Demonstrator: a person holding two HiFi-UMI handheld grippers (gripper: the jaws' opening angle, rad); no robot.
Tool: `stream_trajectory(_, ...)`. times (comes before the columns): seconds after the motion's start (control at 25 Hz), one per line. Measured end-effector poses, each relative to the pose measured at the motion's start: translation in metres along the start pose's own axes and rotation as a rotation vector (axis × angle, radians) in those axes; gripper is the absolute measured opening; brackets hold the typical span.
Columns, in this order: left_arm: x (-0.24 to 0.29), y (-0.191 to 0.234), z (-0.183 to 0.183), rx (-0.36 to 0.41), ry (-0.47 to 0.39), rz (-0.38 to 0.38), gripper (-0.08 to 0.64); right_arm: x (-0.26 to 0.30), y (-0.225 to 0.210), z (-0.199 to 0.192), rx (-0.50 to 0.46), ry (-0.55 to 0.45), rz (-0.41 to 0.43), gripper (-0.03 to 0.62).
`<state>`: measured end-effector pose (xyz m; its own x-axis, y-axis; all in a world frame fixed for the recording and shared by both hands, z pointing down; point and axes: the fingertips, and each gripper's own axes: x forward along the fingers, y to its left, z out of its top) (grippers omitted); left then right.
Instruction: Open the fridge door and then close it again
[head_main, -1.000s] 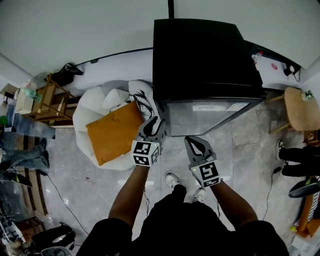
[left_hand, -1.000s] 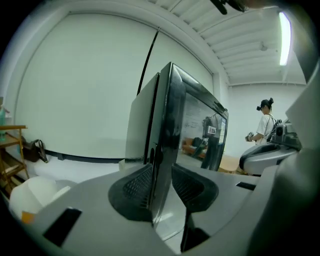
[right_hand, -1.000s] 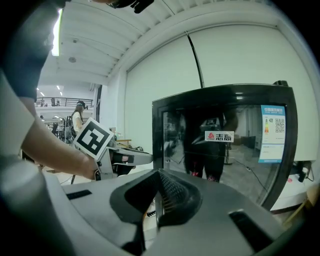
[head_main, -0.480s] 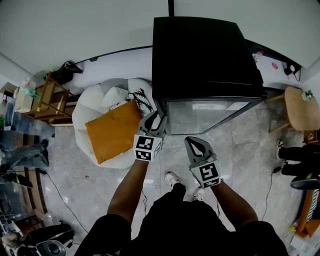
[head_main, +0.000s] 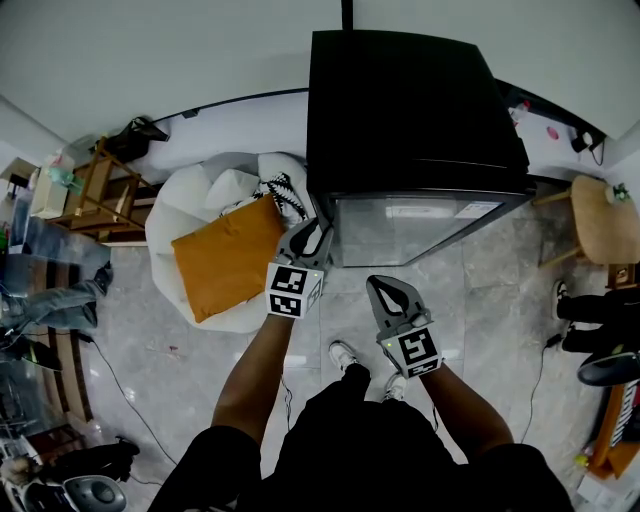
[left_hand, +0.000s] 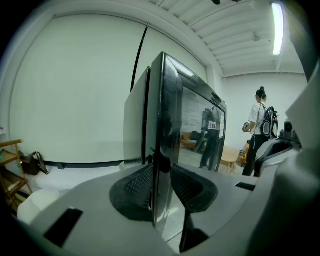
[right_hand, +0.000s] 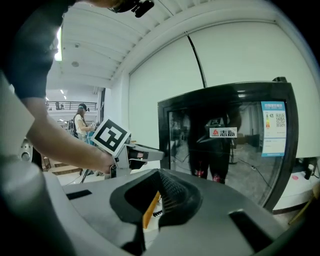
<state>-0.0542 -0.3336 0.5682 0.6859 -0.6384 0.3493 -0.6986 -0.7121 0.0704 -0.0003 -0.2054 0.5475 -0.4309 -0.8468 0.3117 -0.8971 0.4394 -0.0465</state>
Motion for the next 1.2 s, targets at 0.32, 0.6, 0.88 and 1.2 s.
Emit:
stream_trajectory(0.32,-0.001,0.0,0.0,-0.033,-0.003,0.013,0.122,0.0,0.014,0.004,0.002,-0.019,0.039,0.011)
stream_trajectory(0.6,-0.009,-0.006,-0.002,-0.049,-0.021,0.014,0.121,-0.006,0.013,0.004,0.003,-0.025,0.053,0.011)
stream_trajectory(0.88,-0.035,-0.029,-0.016,-0.057,-0.019,0.021,0.12,-0.011,0.015,0.009,-0.009,-0.04,0.055,0.011)
stream_trajectory(1.2,-0.053,-0.048,-0.021,-0.057,-0.023,0.054,0.114,-0.036,0.02,0.008,-0.022,-0.056,0.067,0.011)
